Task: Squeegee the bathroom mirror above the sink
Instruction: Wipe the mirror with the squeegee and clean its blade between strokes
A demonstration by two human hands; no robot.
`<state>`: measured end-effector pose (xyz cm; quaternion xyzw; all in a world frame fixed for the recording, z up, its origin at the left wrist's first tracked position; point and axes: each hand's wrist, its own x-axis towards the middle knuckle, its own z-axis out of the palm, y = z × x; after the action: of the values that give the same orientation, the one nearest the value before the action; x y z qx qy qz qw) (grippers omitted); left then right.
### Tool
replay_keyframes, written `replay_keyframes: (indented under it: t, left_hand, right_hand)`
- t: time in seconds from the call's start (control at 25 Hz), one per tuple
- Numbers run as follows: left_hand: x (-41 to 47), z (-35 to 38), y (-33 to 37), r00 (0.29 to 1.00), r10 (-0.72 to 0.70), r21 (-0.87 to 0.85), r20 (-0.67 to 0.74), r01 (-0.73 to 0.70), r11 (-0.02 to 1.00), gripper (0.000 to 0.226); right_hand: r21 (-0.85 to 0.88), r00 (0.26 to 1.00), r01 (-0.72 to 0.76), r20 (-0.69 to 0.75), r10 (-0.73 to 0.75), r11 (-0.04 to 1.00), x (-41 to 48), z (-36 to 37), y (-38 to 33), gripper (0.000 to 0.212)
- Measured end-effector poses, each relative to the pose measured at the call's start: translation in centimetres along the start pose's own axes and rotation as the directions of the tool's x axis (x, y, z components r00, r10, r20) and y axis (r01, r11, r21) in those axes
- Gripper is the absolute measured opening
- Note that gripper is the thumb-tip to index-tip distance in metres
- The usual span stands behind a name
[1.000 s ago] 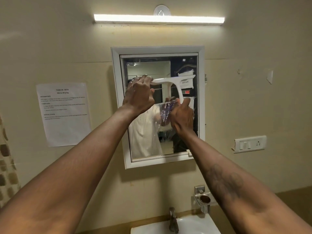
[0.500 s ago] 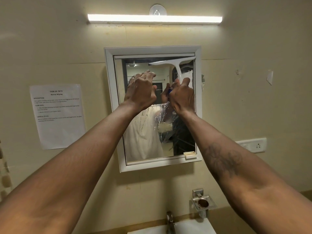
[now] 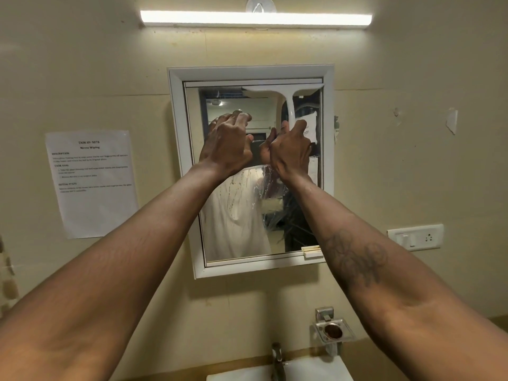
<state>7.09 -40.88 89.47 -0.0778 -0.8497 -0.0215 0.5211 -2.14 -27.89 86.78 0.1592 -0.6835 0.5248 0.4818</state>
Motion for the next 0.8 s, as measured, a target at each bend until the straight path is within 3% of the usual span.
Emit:
replay_keyframes:
  t: [0.4,0.68,0.8]
  left_hand:
    - [-1.8,0.5,0.1,1.000,-0.003,-0.012,0.028,0.004,1.000,0.038]
    - [-3.4,0.2,0.8,0.997,-0.022,-0.009,0.068,0.023,1.000,0.042]
    - [-4.3,0.0,0.8,0.994,-0.038,-0.015,0.102,0.040,0.999,0.043]
  right_hand:
    - [0.008,0.990,-0.082,0.120,0.080,0.997,-5.7,-0.8,3.7,0.021]
    - [-0.048,0.979,-0.137,0.145,0.143,0.989,-11.8,-2.8,5.7,0.057]
    - [-0.108,0.956,-0.204,0.192,0.221,0.973,-14.3,-3.6,6.9,0.032]
